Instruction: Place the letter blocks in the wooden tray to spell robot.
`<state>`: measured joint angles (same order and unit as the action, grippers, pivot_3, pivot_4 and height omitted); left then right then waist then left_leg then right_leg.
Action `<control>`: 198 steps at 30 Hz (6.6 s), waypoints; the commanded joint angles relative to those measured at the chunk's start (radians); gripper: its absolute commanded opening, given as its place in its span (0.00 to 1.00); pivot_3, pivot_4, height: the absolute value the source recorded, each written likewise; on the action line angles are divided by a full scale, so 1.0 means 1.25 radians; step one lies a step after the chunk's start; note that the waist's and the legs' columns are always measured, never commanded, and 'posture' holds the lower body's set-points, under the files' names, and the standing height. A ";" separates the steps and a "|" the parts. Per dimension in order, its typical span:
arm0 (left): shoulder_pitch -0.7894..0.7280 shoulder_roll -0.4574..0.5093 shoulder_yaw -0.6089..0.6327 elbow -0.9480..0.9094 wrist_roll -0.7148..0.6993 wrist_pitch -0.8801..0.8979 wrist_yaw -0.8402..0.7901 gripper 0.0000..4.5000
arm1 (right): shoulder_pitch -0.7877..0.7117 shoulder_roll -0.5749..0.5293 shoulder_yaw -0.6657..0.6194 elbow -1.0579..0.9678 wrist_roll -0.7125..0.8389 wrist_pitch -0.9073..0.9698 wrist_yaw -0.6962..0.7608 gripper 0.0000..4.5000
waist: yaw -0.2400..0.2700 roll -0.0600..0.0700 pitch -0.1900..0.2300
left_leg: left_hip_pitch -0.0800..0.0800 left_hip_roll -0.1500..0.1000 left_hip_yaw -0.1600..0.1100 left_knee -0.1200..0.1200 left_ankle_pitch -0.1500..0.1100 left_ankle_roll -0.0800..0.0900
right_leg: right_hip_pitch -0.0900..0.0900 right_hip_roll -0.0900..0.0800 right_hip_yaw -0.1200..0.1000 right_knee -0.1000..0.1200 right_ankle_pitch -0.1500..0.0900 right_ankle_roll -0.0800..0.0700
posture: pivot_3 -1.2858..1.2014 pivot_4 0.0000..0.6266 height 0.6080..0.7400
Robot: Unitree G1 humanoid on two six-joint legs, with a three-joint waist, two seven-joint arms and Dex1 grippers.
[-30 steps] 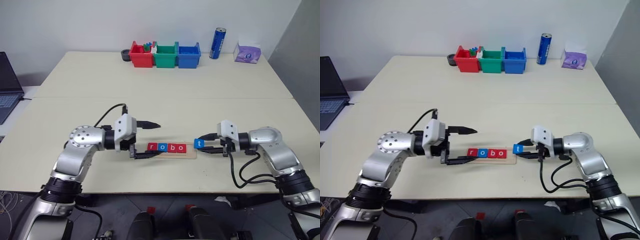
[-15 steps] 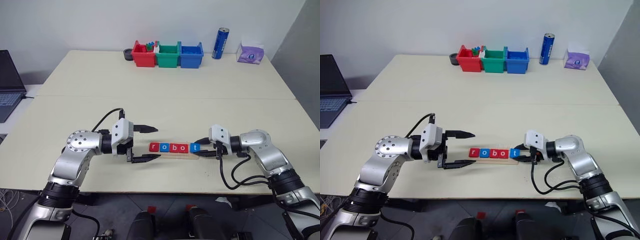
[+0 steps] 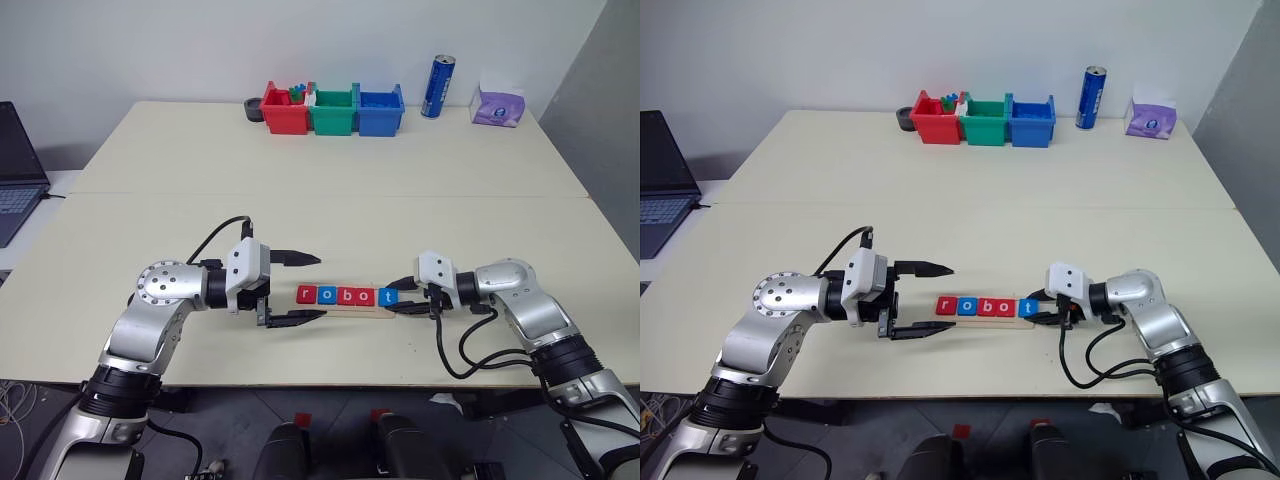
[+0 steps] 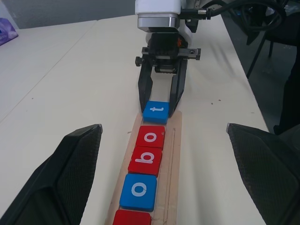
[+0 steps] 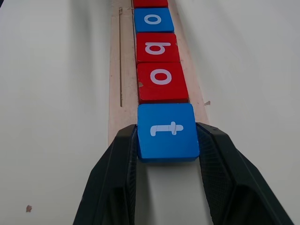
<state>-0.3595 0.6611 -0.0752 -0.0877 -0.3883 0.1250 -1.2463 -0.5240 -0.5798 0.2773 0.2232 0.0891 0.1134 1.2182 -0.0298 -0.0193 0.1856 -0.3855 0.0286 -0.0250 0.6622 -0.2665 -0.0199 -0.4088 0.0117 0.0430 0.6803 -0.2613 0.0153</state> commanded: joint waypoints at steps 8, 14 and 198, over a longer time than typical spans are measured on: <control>0.000 -0.003 0.002 -0.035 -0.009 -0.002 0.003 1.00 | -0.029 0.008 0.001 0.004 -0.006 -0.015 0.001 0.33 | 0.000 0.000 0.000 | 0.000 0.000 0.000 0.000 0.000 0.000 | 0.000 0.000 0.000 0.000 0.000 0.000 | 0.52 0.24 1.00; 0.004 -0.003 0.003 -0.033 -0.008 -0.006 0.004 1.00 | -0.035 0.008 -0.001 0.017 -0.010 -0.022 0.005 0.33 | 0.000 0.000 0.000 | 0.000 0.000 0.000 0.000 0.000 0.000 | 0.000 0.000 0.000 0.000 0.000 0.000 | 0.52 0.24 1.00; 0.027 0.039 0.029 -0.059 -0.018 0.021 -0.009 1.00 | 0.052 -0.069 -0.066 -0.202 0.123 0.150 0.029 0.04 | 0.000 0.000 0.000 | 0.000 0.000 0.000 0.000 0.000 0.000 | 0.000 0.000 0.000 0.000 -0.001 0.001 | 0.52 0.24 1.00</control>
<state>-0.3289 0.6914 -0.0755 -0.1472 -0.3938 0.1520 -1.2573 -0.4422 -0.6505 0.2285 0.0096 0.2083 0.2792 1.2414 -0.0299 -0.0193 0.1857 -0.3856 0.0290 -0.0252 0.6619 -0.2665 -0.0199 -0.4092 0.0121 0.0430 0.6802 -0.2619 0.0163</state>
